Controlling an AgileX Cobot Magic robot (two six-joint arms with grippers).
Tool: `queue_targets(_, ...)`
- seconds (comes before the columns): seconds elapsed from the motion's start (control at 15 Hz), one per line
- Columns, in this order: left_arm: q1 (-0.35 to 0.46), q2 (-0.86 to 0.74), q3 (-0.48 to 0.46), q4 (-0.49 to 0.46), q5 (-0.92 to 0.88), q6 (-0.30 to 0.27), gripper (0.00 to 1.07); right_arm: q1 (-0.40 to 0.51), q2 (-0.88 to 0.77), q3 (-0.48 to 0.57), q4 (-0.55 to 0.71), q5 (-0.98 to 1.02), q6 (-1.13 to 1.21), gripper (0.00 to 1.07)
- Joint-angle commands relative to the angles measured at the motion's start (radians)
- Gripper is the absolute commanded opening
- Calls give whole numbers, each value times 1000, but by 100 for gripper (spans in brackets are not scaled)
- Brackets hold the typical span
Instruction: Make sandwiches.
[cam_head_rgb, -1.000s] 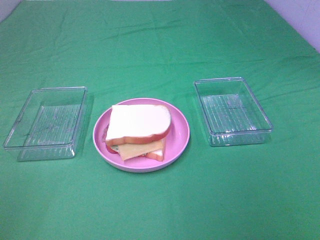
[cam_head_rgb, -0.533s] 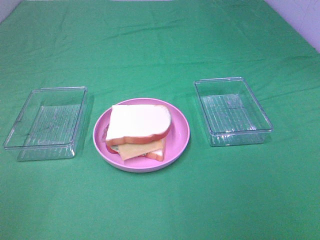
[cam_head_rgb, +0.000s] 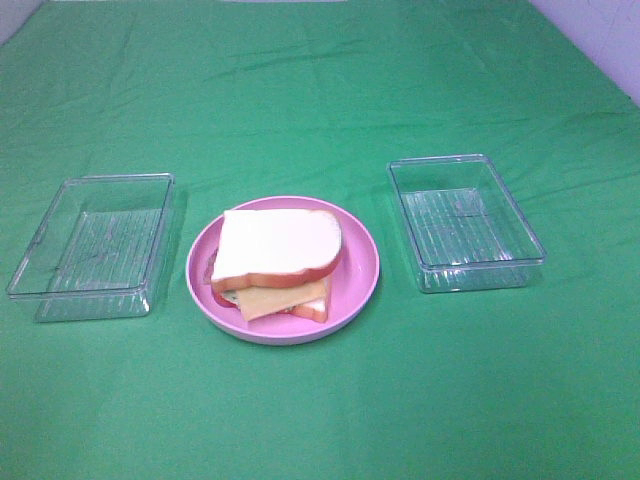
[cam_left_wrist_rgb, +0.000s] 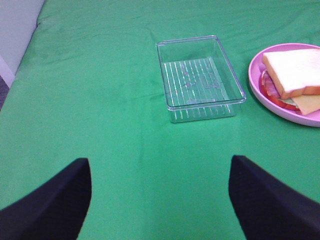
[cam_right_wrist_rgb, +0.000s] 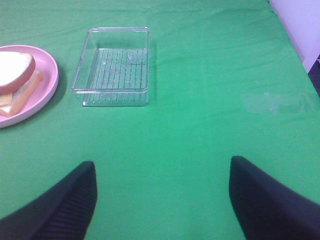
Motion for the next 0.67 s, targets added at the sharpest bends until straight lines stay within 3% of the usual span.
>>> queue_targets(0.07,1,-19,3,-9,-8,0,73,-4,-13,2,-4,-8,-12,71)
queue_targets(0.67,1,-24,3,-9,-9,-1,73,-4,-13,2,-4,-8,-12,71)
